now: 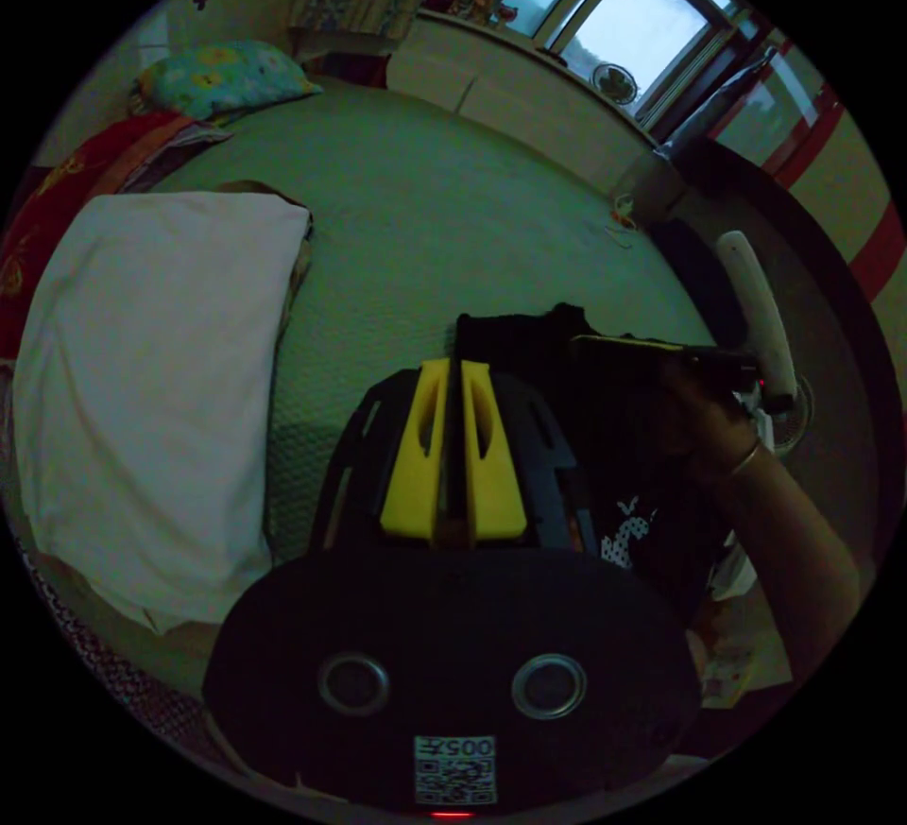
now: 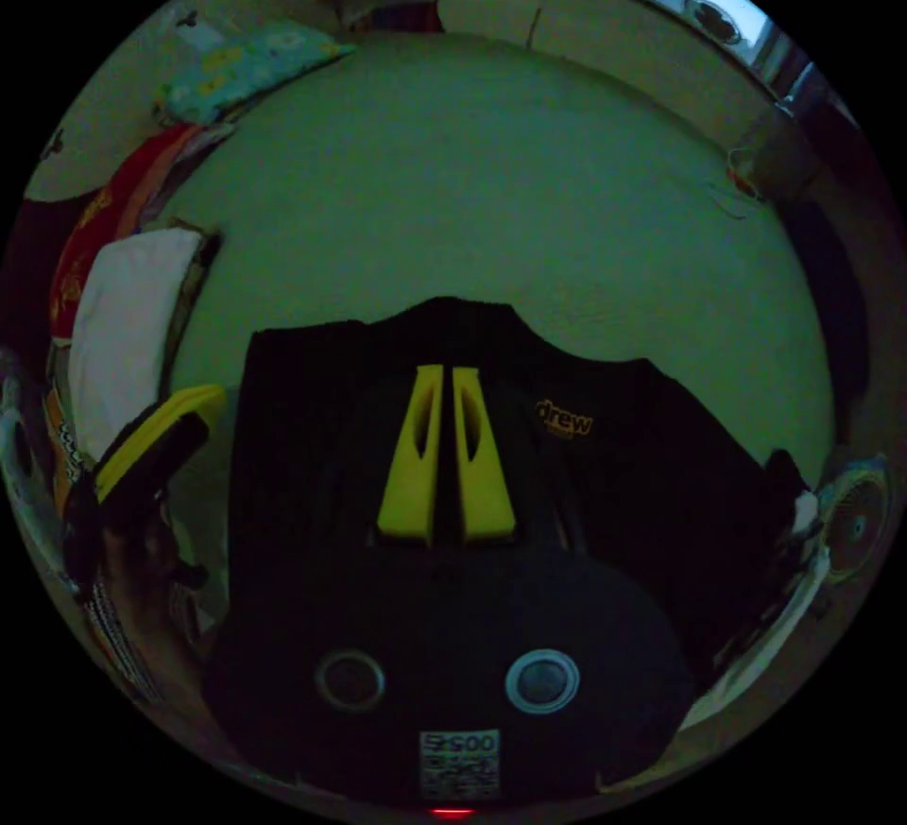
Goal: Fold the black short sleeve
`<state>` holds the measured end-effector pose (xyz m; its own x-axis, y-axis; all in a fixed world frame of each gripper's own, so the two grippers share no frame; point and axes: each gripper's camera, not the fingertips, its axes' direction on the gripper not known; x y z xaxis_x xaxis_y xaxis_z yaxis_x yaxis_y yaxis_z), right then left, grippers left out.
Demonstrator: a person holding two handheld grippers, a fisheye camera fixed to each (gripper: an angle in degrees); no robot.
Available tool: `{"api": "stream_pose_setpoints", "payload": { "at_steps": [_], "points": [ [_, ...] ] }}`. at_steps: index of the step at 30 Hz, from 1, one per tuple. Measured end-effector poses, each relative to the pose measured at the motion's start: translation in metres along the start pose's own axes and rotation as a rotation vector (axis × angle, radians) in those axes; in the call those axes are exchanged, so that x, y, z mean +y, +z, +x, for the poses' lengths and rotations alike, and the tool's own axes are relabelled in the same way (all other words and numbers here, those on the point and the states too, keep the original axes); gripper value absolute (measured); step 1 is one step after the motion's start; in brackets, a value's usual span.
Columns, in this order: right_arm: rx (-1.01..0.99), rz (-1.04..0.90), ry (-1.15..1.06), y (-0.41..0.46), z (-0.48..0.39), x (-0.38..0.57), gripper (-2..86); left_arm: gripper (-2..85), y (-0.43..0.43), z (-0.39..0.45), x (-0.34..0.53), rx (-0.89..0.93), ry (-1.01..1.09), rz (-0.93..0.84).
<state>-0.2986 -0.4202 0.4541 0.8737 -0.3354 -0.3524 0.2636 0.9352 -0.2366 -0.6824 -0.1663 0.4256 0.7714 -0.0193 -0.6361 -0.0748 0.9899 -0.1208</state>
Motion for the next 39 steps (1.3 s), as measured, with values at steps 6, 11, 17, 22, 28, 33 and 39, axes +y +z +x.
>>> {"api": "stream_pose_setpoints", "payload": {
  "at_steps": [6,11,17,22,28,33,39],
  "points": [
    [0.051,0.274,0.038,-0.05,0.008,-0.002,-1.4,4.1,-0.017,-0.001,0.009,0.009,-0.01,0.008],
    [0.115,0.378,-0.008,-0.082,0.009,-0.038,-1.5,4.1,-0.032,0.003,0.019,-0.011,0.002,0.009],
    [0.265,0.442,0.023,-0.105,0.015,-0.096,-1.2,3.9,-0.054,0.005,0.033,-0.002,-0.035,0.02],
    [0.238,0.32,0.052,-0.108,0.03,-0.098,4.4,3.9,-0.076,0.021,0.048,-0.068,-0.009,0.054],
    [0.169,0.19,-0.113,-0.099,0.066,0.003,6.5,3.9,-0.09,0.046,0.07,-0.106,0.035,0.002],
    [-0.009,0.044,-0.011,-0.091,0.127,0.124,9.6,4.0,-0.109,0.069,0.093,-0.132,0.065,-0.007],
    [-0.147,0.056,0.137,-0.102,0.166,0.216,12.9,2.9,-0.133,0.09,0.12,-0.001,0.003,-0.004]
  ]
}}
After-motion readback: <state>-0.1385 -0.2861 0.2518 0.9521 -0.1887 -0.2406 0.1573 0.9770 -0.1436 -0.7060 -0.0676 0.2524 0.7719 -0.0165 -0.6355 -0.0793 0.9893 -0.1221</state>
